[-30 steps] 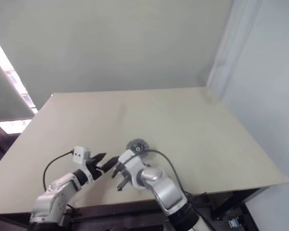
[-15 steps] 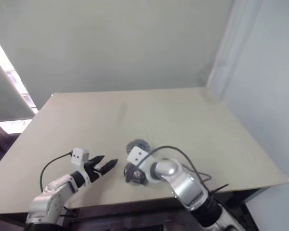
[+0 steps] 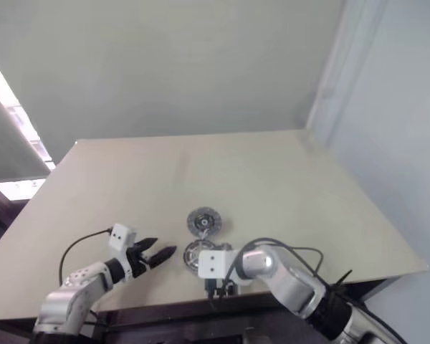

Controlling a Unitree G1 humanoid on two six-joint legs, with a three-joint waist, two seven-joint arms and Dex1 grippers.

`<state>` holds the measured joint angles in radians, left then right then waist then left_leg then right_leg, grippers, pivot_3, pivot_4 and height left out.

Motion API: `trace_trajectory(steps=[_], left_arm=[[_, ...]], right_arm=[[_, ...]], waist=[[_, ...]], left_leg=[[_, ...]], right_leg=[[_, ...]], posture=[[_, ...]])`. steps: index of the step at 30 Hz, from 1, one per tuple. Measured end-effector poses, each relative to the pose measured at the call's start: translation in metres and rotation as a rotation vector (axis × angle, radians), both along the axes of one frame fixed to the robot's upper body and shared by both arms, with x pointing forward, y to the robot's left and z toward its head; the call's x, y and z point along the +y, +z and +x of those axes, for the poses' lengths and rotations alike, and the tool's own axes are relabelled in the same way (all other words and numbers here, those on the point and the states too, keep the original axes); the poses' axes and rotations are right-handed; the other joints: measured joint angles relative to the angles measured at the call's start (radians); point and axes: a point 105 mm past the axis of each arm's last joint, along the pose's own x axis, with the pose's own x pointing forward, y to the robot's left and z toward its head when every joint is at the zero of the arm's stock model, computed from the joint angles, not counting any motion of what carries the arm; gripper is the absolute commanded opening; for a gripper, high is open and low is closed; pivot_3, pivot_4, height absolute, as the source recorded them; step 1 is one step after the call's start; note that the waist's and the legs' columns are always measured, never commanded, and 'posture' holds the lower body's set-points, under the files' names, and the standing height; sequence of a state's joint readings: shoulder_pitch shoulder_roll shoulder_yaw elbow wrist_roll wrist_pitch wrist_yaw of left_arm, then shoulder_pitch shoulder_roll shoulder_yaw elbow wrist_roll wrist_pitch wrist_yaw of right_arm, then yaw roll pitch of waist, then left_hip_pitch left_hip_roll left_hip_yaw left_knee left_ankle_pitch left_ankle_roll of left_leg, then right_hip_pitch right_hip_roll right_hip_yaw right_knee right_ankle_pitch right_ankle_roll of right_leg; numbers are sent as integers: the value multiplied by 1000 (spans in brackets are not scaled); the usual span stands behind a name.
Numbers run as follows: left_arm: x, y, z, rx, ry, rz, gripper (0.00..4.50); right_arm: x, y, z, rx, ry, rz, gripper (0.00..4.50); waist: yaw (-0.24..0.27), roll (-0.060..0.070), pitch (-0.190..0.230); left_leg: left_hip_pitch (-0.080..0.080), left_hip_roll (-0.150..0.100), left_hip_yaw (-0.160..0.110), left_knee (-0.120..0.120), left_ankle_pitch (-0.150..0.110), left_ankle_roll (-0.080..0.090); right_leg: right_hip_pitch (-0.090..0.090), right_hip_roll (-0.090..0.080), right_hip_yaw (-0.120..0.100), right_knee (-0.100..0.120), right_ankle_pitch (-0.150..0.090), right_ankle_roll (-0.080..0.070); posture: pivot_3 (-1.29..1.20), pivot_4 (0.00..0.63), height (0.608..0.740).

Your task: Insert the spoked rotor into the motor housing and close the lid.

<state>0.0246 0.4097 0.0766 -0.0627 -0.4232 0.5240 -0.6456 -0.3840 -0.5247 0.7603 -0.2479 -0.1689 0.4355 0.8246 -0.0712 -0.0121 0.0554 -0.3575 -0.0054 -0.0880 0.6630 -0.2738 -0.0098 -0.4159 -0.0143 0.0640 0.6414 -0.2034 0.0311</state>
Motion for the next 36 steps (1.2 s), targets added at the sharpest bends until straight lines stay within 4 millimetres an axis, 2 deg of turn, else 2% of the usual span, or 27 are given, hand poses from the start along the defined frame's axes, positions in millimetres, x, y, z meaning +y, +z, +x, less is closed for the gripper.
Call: trace_trajectory(steps=[16, 19, 24, 30, 36], left_arm=[[4, -2, -3, 30, 8, -6, 4500], [4, -2, -2, 30, 12, -5, 4500], [4, -1, -2, 27, 14, -4, 4500], [3, 0, -1, 21, 13, -6, 4500], [3, 1, -1, 19, 12, -6, 4500]], right_arm=[[1, -22, 10, -23, 12, -61, 4462], [2, -23, 12, -34, 13, -66, 3861], [2, -21, 18, -62, -6, -59, 2091], [4, -23, 15, -46, 3, -56, 153], [3, -26, 16, -45, -5, -68, 93]], waist=[[1, 0, 0], [1, 0, 0], [1, 0, 0], [0, 0, 0], [0, 0, 0]], left_leg=[[1, 0, -1, 1, 0, 0], [4, 0, -1, 1, 0, 0], [8, 0, -1, 0, 0, 0], [10, 1, 0, 0, 0, 0], [10, 0, 0, 0, 0, 0]], right_leg=[[2, 0, 0, 0, 0, 0], [4, 0, 0, 0, 0, 0], [8, 0, 0, 0, 0, 0], [8, 0, 0, 1, 0, 0], [8, 0, 0, 1, 0, 0]], posture=[[0, 0, 740], [0, 0, 740], [0, 0, 740], [0, 0, 740], [0, 0, 740]])
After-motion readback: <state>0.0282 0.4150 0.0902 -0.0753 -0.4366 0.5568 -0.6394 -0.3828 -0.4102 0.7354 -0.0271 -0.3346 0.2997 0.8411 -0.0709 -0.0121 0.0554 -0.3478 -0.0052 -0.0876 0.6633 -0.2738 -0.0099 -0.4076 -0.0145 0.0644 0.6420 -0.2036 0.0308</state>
